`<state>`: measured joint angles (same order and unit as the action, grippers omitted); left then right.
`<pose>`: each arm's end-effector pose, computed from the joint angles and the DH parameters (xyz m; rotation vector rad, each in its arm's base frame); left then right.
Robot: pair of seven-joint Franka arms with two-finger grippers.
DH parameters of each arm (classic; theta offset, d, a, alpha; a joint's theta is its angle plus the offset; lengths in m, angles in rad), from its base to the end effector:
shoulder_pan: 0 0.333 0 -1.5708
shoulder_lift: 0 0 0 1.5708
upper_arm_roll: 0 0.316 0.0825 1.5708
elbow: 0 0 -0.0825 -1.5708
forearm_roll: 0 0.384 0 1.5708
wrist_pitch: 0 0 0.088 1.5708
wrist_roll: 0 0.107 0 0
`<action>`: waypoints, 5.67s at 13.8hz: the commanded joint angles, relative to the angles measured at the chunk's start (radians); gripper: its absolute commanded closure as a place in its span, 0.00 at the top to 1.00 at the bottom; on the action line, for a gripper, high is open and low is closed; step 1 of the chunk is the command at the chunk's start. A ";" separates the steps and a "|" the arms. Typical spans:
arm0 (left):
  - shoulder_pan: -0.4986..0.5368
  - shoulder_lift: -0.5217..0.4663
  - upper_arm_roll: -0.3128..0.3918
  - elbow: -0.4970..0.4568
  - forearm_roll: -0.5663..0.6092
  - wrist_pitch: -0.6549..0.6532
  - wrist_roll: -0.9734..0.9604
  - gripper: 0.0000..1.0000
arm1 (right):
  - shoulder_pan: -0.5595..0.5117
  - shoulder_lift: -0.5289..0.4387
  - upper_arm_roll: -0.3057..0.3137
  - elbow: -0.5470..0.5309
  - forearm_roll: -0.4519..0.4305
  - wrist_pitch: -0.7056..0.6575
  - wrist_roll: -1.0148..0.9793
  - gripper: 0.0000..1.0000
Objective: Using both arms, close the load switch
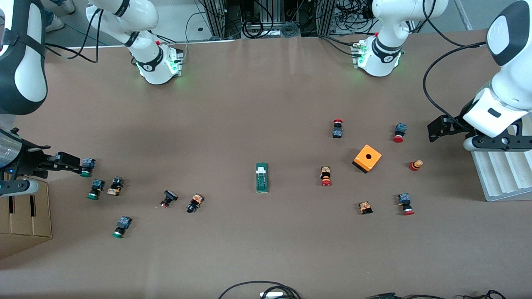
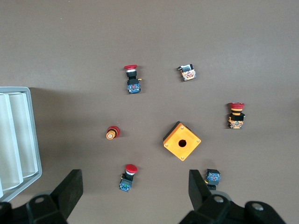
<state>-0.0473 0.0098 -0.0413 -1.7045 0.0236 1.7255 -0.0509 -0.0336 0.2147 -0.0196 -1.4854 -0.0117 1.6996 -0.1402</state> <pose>0.5646 -0.0479 0.5689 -3.1188 0.0643 -0.0199 0.6264 -0.0333 0.5495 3.1228 0.1390 -0.0031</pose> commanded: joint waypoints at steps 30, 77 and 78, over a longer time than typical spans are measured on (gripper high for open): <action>-0.367 0.116 -0.062 0.000 -0.037 0.103 -0.513 1.00 | 0.070 0.083 0.015 0.016 0.018 0.029 0.013 1.00; -0.990 0.924 -0.054 0.085 1.754 0.309 -2.483 1.00 | 0.503 0.295 0.000 -0.053 -0.027 0.517 -0.354 1.00; -0.991 0.927 -0.055 0.085 1.750 0.290 -2.479 1.00 | 0.504 0.302 0.000 -0.053 -0.048 0.520 -0.354 1.00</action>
<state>-1.0306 0.9249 -0.0982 -1.6421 1.7594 2.0564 -2.5225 0.4559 0.5044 -0.0075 -1.5299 -0.0190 2.1901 -0.4936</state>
